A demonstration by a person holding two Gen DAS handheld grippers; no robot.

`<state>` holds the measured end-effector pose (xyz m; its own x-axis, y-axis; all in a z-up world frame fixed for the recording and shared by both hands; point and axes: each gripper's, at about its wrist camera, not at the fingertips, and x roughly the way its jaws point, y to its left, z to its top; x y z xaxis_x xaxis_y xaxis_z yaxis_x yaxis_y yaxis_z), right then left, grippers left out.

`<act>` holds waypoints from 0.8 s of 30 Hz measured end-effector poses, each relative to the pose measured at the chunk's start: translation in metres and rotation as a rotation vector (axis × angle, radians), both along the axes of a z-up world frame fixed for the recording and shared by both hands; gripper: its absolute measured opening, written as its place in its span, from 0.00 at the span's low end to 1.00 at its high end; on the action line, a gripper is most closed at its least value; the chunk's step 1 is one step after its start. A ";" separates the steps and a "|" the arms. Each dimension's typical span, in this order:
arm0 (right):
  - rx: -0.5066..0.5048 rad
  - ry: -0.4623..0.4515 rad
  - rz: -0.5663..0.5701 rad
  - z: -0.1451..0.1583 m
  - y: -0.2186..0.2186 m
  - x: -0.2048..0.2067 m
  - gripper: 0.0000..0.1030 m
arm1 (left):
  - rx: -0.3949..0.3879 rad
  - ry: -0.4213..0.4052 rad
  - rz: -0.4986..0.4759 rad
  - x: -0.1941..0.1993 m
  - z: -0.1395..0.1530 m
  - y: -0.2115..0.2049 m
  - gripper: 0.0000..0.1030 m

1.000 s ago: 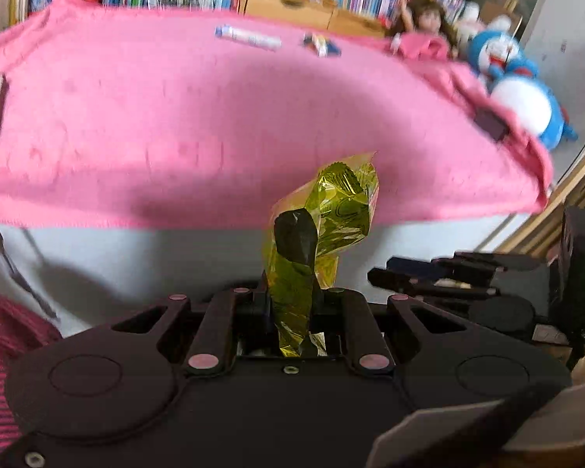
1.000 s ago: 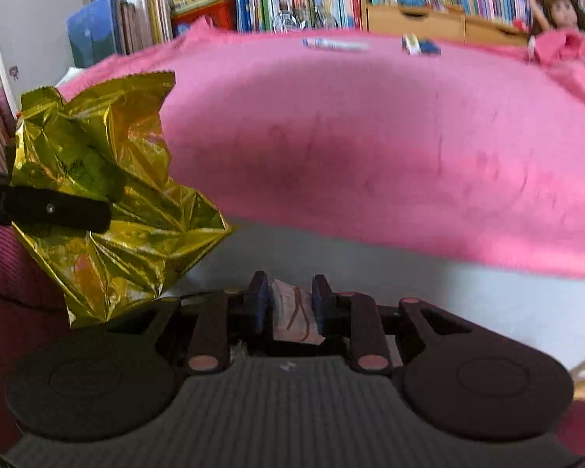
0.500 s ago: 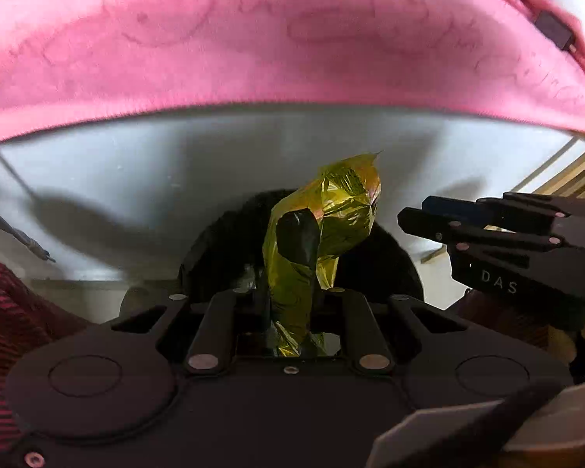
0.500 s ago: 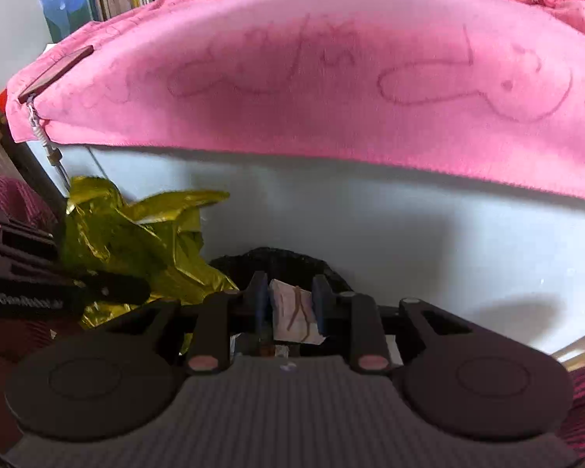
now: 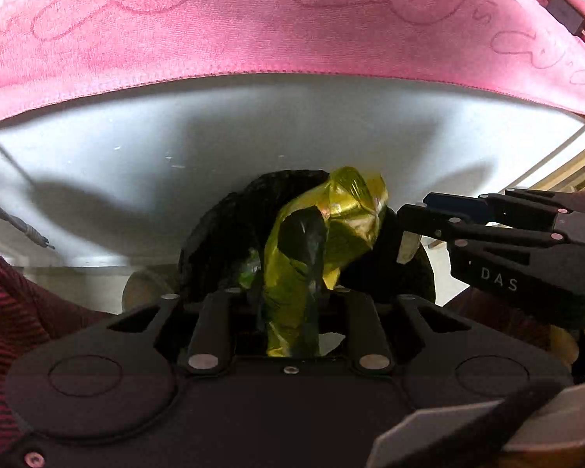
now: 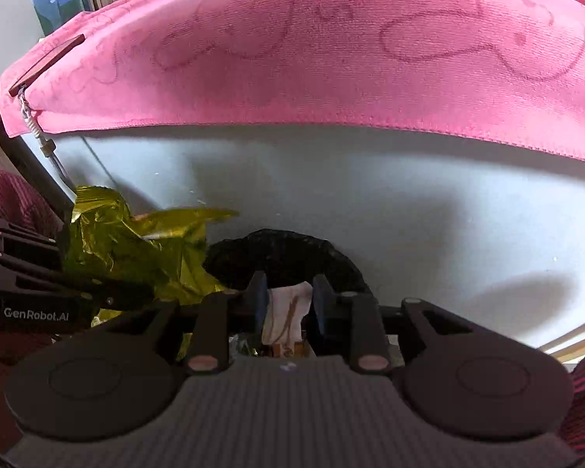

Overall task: Collect trash
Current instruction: 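Open both grippers over the bin and raise them back to the towel, then grasp the white-blue packet with the left gripper while the right grasps the colourful snack packet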

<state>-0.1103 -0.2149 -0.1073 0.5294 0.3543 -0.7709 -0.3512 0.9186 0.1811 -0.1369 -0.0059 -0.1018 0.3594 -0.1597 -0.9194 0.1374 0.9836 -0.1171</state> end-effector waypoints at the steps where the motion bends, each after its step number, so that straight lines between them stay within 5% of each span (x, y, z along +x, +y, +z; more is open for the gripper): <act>1: 0.004 -0.003 0.002 0.001 0.000 0.000 0.50 | 0.007 -0.002 0.004 0.000 0.002 -0.001 0.25; 4: 0.010 -0.008 0.011 0.003 -0.005 -0.003 0.58 | 0.014 -0.013 0.010 0.000 0.006 -0.001 0.40; 17: 0.019 -0.063 0.024 0.028 -0.013 -0.005 0.66 | 0.060 -0.110 -0.005 0.001 0.042 -0.003 0.57; 24: 0.064 -0.236 0.060 0.099 -0.033 -0.001 0.76 | -0.066 -0.283 -0.080 0.003 0.124 0.012 0.59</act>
<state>-0.1111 -0.2477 -0.0087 0.6688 0.4346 -0.6032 -0.4440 0.8843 0.1449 -0.1337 0.0062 0.0221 0.5837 -0.2540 -0.7712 0.2502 0.9599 -0.1268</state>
